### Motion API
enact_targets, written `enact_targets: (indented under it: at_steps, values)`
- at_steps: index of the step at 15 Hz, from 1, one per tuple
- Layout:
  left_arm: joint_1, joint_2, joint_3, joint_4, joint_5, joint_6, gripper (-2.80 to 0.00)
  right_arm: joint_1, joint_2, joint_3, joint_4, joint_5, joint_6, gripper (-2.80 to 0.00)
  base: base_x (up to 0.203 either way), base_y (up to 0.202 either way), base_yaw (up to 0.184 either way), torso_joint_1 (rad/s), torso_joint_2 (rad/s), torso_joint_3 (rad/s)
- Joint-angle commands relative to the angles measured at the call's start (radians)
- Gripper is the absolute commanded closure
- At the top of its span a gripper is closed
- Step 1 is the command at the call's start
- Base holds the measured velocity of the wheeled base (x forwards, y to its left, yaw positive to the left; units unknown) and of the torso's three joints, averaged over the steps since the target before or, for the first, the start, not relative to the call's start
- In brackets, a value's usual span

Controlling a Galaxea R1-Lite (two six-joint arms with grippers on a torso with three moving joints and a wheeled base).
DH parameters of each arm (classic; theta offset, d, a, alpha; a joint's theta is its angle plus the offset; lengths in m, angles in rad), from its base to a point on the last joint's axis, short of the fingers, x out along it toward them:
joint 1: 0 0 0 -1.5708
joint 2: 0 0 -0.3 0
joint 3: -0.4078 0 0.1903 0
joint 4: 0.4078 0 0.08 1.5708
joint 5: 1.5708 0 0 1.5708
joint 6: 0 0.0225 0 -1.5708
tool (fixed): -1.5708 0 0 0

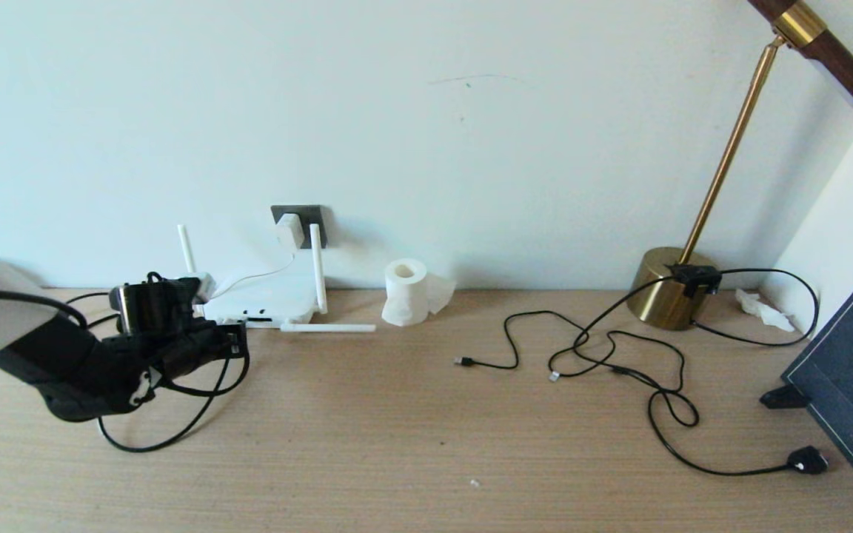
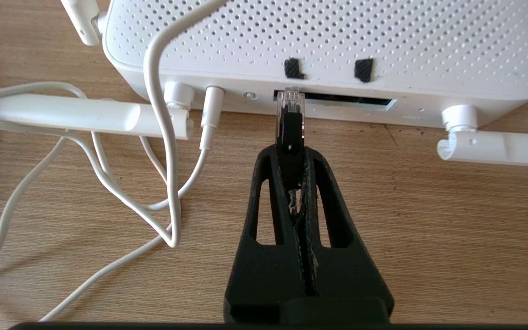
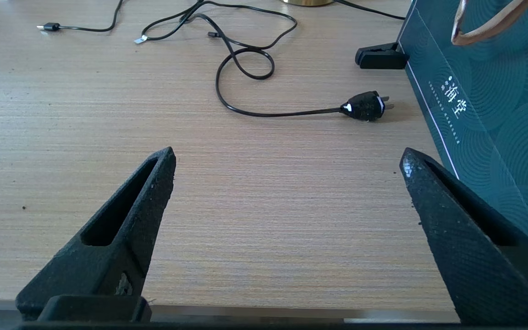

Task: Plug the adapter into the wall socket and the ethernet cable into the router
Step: Plug cable into router interface

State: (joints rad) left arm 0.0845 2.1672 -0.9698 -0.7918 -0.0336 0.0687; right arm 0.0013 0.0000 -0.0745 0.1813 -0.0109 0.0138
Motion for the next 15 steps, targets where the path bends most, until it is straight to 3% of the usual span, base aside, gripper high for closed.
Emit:
enact_targets:
  at_steps: [1, 15]
  values:
    - [0.001, 0.005, 0.003, -0.006, 0.000, 0.000, 0.00, 0.000, 0.002, 0.001, 0.001, 0.000, 0.000, -2.80, 0.000, 0.000, 0.000, 0.000, 0.00, 0.000]
    - [0.000, 0.003, 0.005, -0.007, 0.000, 0.000, 0.00, 0.000, 0.002, -0.001, 0.001, 0.000, -0.002, -2.80, 0.000, 0.000, 0.000, 0.000, 0.00, 0.000]
